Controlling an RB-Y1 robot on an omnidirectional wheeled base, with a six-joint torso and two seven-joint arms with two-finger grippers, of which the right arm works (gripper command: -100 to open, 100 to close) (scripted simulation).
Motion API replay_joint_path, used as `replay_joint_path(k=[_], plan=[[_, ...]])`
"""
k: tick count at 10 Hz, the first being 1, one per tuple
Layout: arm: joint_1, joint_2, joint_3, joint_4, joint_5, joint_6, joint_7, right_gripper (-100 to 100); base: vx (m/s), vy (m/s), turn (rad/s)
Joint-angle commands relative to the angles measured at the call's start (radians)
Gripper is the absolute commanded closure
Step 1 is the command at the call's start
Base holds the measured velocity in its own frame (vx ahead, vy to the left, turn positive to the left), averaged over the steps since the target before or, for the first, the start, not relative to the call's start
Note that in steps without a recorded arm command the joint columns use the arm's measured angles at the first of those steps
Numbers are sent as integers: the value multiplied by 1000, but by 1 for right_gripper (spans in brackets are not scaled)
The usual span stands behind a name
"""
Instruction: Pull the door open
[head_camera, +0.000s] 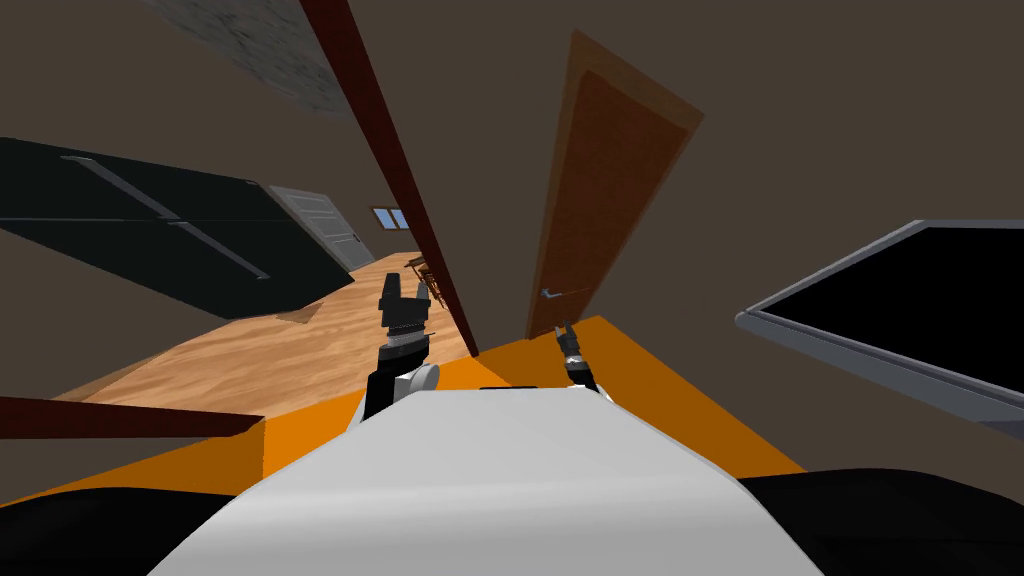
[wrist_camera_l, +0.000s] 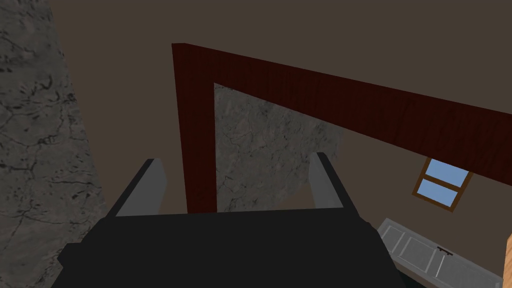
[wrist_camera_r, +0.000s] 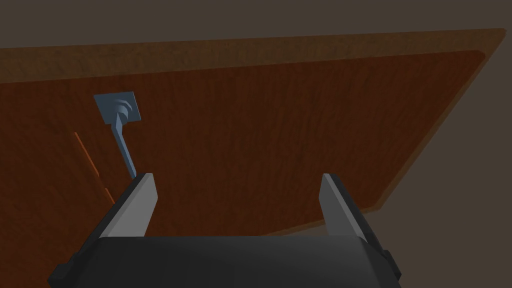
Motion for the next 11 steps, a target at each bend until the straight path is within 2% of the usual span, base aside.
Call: replay_joint_path(k=[1,4,5,7,8,11], plan=[[-6,-5,3,29,-3,-14,-5,-100,52,-37,30],[-28,-33,15,122,-21,-50,-26,-100,62,-44,112],[-28,-33,15,122,-21,-50,-26,-100,58,-43,36],[-42,-51,22,182,-33,-73,-40,-100,54,-37,92],[-42,-51,22,182,-33,-73,-40,-100,48,-40,60],[-62,-77,33,271,-50,-107,-60,-100,65,-56,106]])
